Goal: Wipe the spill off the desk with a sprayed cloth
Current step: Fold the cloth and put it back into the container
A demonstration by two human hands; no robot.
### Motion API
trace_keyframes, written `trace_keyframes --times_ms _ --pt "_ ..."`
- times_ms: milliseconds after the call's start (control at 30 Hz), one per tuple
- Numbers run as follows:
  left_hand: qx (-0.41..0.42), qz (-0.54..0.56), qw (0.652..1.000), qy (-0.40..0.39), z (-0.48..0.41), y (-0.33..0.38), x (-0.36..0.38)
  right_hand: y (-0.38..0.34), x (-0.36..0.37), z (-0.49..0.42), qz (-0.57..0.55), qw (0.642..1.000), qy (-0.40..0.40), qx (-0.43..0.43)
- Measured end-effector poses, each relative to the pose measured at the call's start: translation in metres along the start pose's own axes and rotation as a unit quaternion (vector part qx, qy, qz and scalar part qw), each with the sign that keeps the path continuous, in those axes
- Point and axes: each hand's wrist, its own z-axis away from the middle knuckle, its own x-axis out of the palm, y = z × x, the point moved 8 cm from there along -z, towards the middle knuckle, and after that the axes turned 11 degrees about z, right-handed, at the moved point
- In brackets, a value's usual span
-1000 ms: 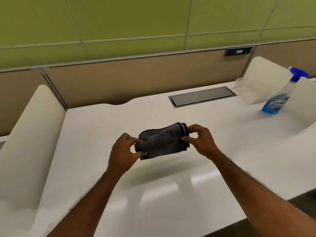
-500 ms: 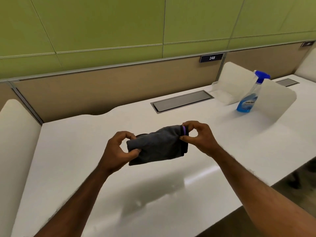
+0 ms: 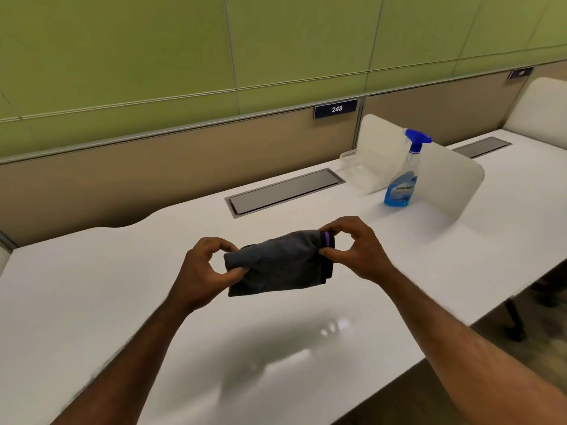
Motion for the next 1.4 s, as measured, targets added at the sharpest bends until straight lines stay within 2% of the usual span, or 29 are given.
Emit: trace_keyframes --times_ms 333,800,1133,1400 --pt "0.038 -0.035 0.999 0.001 -0.069 0.038 0.113 0.107 -0.081 -0.03 0.022 0.999 -0.013 0.036" --pt "0.011 0.012 1.0 -0.019 -0.183 -0.018 0.177 0.204 -0.077 -0.114 0.084 0.984 -0.096 0.121" --pt "0.012 -0.025 0.999 0.025 -0.26 -0.012 0.19 0.24 -0.097 -0.209 0.156 0.978 -0.124 0.067" --pt "-0.008 0.002 0.992 0.128 -0.339 0.021 0.215 0.246 -0.158 -0.322 0.188 0.978 -0.083 -0.021"
